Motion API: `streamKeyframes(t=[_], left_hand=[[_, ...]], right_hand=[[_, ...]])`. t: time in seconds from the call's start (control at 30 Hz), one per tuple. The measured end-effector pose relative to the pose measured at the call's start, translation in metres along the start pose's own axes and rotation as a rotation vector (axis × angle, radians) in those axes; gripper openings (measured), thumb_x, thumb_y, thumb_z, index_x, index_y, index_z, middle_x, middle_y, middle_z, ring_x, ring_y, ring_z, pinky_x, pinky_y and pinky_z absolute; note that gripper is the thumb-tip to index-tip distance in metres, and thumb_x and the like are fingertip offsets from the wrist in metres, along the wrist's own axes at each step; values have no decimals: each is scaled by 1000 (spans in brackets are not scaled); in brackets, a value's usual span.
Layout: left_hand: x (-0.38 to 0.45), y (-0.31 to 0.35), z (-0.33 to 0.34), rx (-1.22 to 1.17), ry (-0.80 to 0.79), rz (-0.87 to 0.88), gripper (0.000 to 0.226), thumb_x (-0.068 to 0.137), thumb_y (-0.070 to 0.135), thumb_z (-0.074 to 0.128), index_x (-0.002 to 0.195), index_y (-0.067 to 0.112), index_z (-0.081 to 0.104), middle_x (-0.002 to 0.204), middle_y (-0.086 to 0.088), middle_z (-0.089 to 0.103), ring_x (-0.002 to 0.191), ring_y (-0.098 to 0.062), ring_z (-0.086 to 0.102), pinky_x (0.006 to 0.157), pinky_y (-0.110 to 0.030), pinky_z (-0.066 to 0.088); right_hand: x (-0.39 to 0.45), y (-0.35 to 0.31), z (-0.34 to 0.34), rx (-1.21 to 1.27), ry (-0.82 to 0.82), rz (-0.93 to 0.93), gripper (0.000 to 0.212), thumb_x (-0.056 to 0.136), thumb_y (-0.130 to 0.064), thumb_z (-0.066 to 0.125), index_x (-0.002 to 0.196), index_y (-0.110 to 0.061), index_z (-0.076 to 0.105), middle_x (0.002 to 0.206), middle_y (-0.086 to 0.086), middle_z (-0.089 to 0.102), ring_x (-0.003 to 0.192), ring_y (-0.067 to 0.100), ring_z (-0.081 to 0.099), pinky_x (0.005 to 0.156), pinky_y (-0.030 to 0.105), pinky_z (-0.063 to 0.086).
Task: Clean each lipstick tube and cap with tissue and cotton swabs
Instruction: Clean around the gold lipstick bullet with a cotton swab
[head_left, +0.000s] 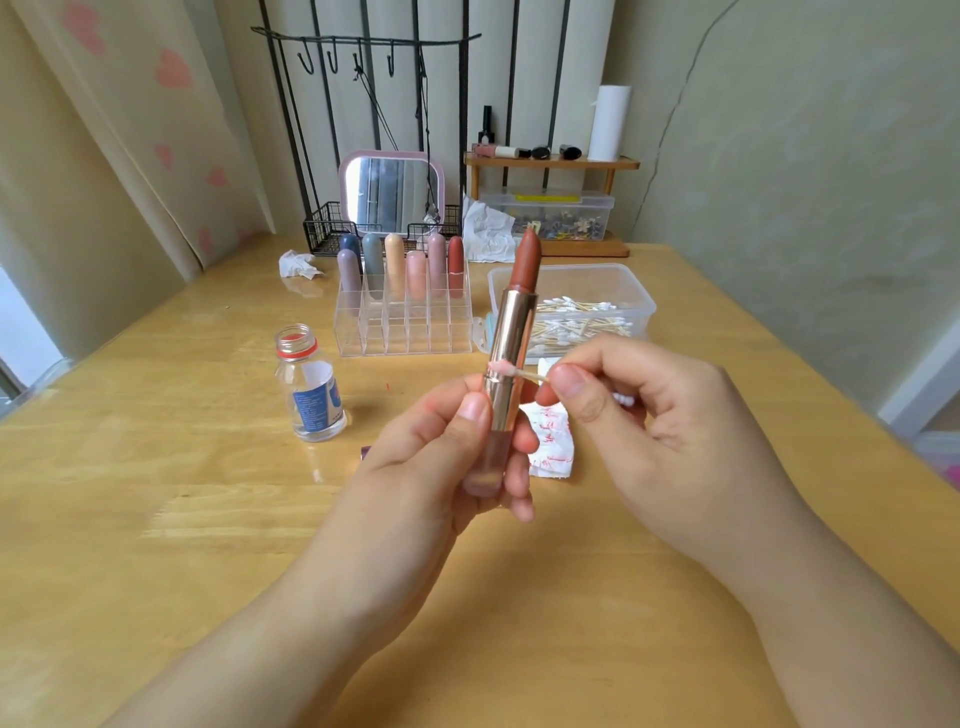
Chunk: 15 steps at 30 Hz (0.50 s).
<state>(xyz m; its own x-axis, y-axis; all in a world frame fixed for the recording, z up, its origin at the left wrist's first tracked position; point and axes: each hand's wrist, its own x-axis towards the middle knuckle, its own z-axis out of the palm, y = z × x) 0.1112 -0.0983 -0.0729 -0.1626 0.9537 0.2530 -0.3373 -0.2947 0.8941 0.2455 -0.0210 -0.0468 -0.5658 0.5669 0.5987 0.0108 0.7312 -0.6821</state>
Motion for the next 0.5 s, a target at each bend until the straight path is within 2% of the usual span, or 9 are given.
streamKeyframes(t=[0.07, 0.13, 0.2, 0.23, 0.37, 0.43, 0.5], left_hand=[[0, 0, 0, -27, 8, -4, 31, 88, 23, 43, 98, 4, 65, 70, -6, 52, 55, -14, 44, 53, -26, 46], [-1, 2, 0, -53, 14, -5, 35, 88, 22, 43, 103, -5, 59, 68, -5, 51, 54, -13, 41, 51, -25, 44], [0, 3, 0, -88, 25, -13, 36, 87, 22, 43, 105, -7, 54, 67, -5, 50, 52, -14, 39, 49, -24, 42], [1, 3, -1, -109, 29, -17, 33, 87, 22, 45, 105, -4, 55, 66, -5, 50, 51, -14, 39, 48, -24, 41], [2, 5, -2, -134, 10, -19, 21, 80, 27, 61, 94, 12, 61, 65, -6, 48, 48, -13, 39, 46, -21, 39], [0, 5, -2, -72, 21, -28, 21, 79, 20, 64, 95, 11, 55, 64, -5, 43, 48, -12, 37, 46, -18, 39], [-2, 6, -1, -39, 23, -28, 17, 81, 14, 57, 95, 9, 51, 63, -4, 43, 48, -12, 36, 46, -18, 38]], right_hand=[[-1, 2, -2, -58, 20, 13, 20, 91, -30, 57, 73, -23, 60, 56, 4, 56, 48, 14, 47, 48, 21, 38], [0, 5, -7, -91, 38, 25, 20, 89, -32, 57, 71, -25, 61, 53, 7, 47, 45, 17, 38, 46, 25, 35], [1, 6, -10, -95, 36, 35, 22, 88, -38, 55, 72, -25, 62, 54, 6, 46, 45, 20, 39, 44, 32, 37], [1, 6, -10, -93, 32, 35, 23, 88, -39, 55, 72, -25, 62, 53, 5, 46, 44, 20, 39, 43, 32, 37], [0, 2, -4, -108, 11, 18, 19, 88, -28, 56, 70, -24, 60, 54, 1, 46, 42, 4, 34, 44, 9, 26], [-1, 0, -1, -122, 6, 5, 19, 88, -27, 55, 70, -25, 59, 57, 0, 49, 43, 2, 35, 45, 7, 27], [-1, -1, -2, -122, 13, 3, 19, 88, -27, 55, 70, -26, 59, 57, 0, 49, 43, 3, 34, 45, 7, 27]])
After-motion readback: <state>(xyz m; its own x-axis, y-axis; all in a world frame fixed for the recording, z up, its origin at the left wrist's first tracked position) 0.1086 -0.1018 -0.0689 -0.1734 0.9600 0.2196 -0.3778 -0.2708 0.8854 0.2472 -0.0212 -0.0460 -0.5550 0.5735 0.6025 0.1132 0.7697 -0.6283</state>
